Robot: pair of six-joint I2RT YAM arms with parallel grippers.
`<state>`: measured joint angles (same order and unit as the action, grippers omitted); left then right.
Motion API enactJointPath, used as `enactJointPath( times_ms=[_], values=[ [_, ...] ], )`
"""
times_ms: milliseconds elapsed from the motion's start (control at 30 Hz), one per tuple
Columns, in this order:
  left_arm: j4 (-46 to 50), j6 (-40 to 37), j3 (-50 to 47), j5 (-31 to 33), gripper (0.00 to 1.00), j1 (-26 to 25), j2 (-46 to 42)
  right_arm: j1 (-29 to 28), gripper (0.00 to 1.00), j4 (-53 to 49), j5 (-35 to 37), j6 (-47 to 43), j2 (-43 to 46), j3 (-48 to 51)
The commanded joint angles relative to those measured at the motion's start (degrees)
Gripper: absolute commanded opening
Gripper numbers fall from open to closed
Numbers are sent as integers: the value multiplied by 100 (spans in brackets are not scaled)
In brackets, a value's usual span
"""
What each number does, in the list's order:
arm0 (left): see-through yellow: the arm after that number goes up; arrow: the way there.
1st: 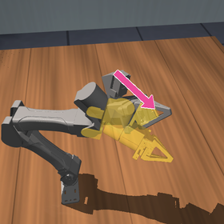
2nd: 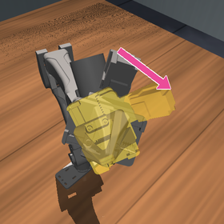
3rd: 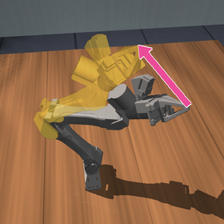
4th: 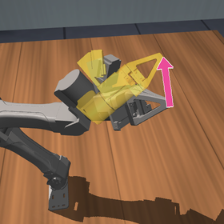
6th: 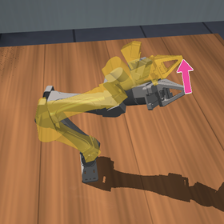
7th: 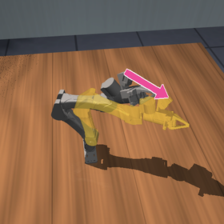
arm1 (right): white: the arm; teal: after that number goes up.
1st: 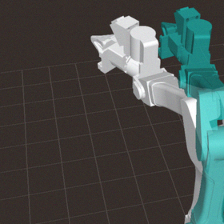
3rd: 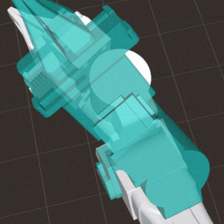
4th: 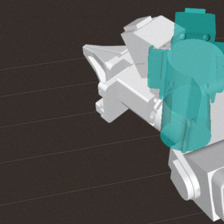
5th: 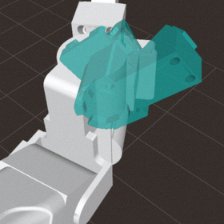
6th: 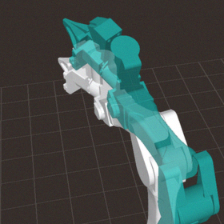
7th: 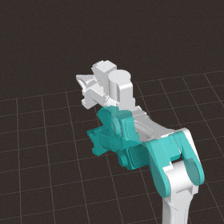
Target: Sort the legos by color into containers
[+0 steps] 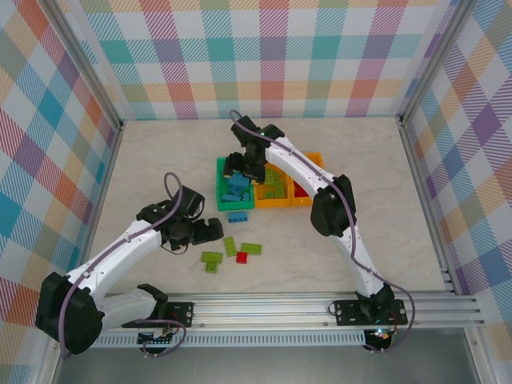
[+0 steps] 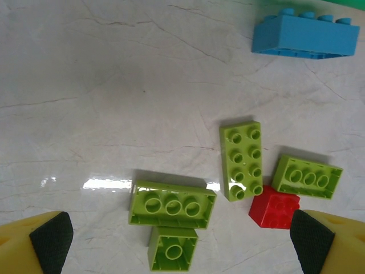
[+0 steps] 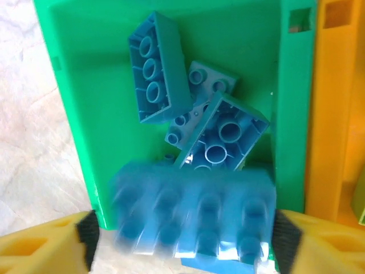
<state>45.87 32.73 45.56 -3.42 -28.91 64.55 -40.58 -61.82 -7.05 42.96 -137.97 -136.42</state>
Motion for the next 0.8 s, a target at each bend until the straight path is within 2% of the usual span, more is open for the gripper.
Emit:
enactJointPath(
  times_ms=[0, 200, 400, 567, 767],
  values=[
    [-273, 186, -7, 15, 100, -110, 132, -29, 90, -100, -192, -76, 67, -185],
    [-477, 129, 427, -36, 100, -313, 656, -29, 95, 16, -45, -183, 556, -6],
    [-550, 67, 1054, 89, 100, -713, 1618, -29, 95, 254, 485, -555, 1594, 730],
    [-638, 174, 1589, 211, 100, -824, 2378, 122, 99, 511, 1235, -946, 2847, 2327],
    [-605, 127, 2232, 291, 99, -894, 3219, 856, 99, 1091, 1114, -705, 4191, 4620]
  ],
)
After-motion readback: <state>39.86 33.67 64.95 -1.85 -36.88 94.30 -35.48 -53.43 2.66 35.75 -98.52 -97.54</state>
